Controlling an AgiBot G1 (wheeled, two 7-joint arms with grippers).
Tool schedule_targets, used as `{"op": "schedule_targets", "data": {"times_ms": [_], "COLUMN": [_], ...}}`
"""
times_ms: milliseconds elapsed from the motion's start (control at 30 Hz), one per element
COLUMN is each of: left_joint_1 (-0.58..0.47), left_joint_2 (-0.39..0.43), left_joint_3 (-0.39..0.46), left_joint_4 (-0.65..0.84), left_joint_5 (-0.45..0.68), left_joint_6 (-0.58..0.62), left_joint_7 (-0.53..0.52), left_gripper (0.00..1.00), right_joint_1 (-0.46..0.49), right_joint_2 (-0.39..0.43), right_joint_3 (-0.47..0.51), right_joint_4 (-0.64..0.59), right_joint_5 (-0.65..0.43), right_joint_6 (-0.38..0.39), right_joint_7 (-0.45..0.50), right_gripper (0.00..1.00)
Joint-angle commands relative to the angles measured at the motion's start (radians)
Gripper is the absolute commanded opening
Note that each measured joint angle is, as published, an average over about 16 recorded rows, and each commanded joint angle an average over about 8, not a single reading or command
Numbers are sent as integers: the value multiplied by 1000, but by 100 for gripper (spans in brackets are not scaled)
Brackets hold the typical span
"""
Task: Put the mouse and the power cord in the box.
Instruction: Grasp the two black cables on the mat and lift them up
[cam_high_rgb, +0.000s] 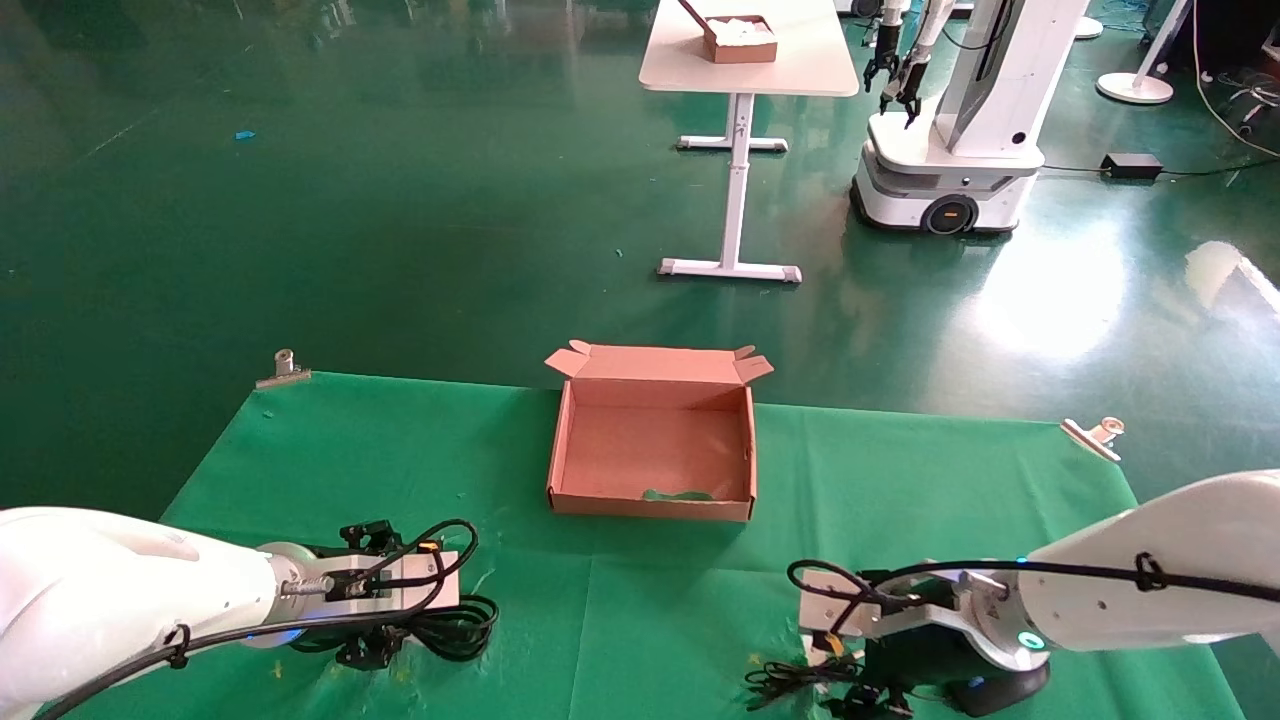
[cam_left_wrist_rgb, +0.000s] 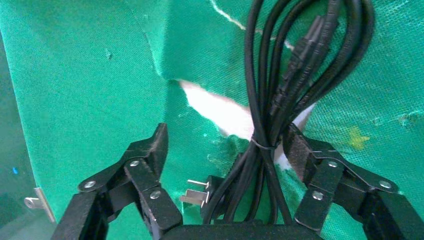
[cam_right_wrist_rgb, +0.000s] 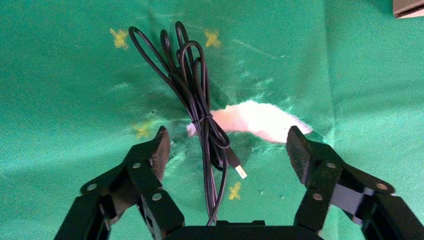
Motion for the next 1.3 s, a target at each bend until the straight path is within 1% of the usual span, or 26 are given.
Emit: {"op": "schedule_targets", "data": {"times_ms": [33, 1300], "left_joint_1": [0, 0], "left_joint_2": [0, 0], "left_joint_3": [0, 0], "left_joint_4": [0, 0], "left_joint_5": [0, 0], "left_joint_6": [0, 0], "left_joint_7": [0, 0], "left_gripper": [0, 0], "right_joint_1": [-1, -2], "right_joint_2": [1, 7], "right_joint_3": [0, 2], "right_joint_4": [3, 13], "right_joint_5": [1, 6], "right_joint_6": [-1, -6], "right_joint_7": [0, -2], "right_gripper": [0, 0]}}
